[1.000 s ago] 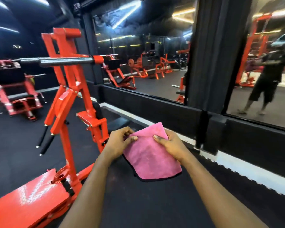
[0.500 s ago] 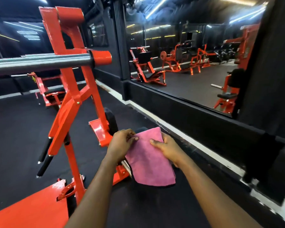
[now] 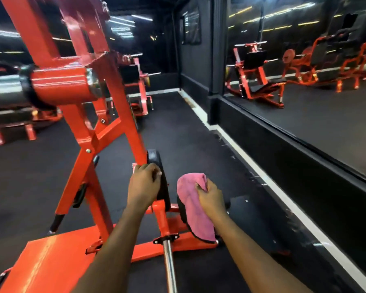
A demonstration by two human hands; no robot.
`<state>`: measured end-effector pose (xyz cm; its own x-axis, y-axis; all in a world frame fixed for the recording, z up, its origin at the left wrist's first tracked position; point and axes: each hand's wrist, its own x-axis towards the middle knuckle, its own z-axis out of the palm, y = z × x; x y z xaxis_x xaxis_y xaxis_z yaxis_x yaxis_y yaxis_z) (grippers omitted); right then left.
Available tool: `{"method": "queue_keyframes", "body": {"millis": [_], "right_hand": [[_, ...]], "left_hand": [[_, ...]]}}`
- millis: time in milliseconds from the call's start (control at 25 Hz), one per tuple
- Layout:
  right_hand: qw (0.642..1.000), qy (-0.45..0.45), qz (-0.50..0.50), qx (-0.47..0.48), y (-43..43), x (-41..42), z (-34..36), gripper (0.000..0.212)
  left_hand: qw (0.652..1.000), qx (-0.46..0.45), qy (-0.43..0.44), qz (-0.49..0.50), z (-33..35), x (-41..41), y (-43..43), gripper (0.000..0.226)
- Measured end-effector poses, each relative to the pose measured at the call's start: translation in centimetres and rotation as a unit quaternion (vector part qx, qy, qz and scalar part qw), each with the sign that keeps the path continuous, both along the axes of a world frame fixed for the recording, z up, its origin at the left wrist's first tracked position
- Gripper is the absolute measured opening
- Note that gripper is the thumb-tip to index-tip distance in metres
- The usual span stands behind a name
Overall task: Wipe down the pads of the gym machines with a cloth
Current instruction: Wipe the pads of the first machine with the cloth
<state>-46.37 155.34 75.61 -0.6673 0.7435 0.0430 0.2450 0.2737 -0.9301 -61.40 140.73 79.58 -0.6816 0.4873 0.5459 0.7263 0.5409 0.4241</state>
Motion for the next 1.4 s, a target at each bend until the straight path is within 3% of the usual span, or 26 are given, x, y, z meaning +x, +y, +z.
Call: {"method": "queue_keyframes", "body": {"millis": [400,480,680,760,880,1040,1200,1360,1400], "right_hand": [[0.992,0.073,0.036,-0.098,8.7,-21.2,-5.5,0.032],[0.988,0.093,0.039,-0.113,8.7,-25.1,-7.2,0.041],[0.973,0.184,0.135,-0.021,8.7,-31.6,-11.3,0.045],[0.973,0.152,0.176,0.013,8.7,-32.8,-12.1,0.047],[0.971,0.107,0.211,-0.029,8.0,-35.0,-13.3,0.054],[0.972,0.183,0.114,-0.088,8.0,-38.6,-13.6,0.053],[0.951,0.203,0.148,-0.182,9.1,-40.1,-14.3,0.057],[0.913,0.073,0.143,-0.376,13.9,-45.7,-13.6,0.023],[0.907,0.092,0.116,-0.394,14.5,-46.7,-13.5,0.016]], "left_hand": [[0.969,-0.122,0.194,0.091,-0.3,-16.7,11.1,0.014],[0.957,-0.156,0.225,0.094,-0.2,-20.3,12.9,0.015],[0.896,-0.311,0.28,0.149,-0.9,-27.3,14.6,0.019],[0.865,-0.362,0.306,0.165,-1.8,-28.3,14.1,0.022],[0.856,-0.322,0.377,0.148,-3.4,-29.4,13.8,0.017],[0.855,-0.259,0.424,0.146,-4.3,-30.1,14.1,0.015],[0.852,-0.249,0.431,0.161,-4.4,-29.9,14.4,0.014],[0.853,-0.238,0.434,0.168,-4.3,-29.8,14.6,0.014],[0.853,-0.235,0.436,0.165,-4.3,-29.8,14.7,0.014]]}}
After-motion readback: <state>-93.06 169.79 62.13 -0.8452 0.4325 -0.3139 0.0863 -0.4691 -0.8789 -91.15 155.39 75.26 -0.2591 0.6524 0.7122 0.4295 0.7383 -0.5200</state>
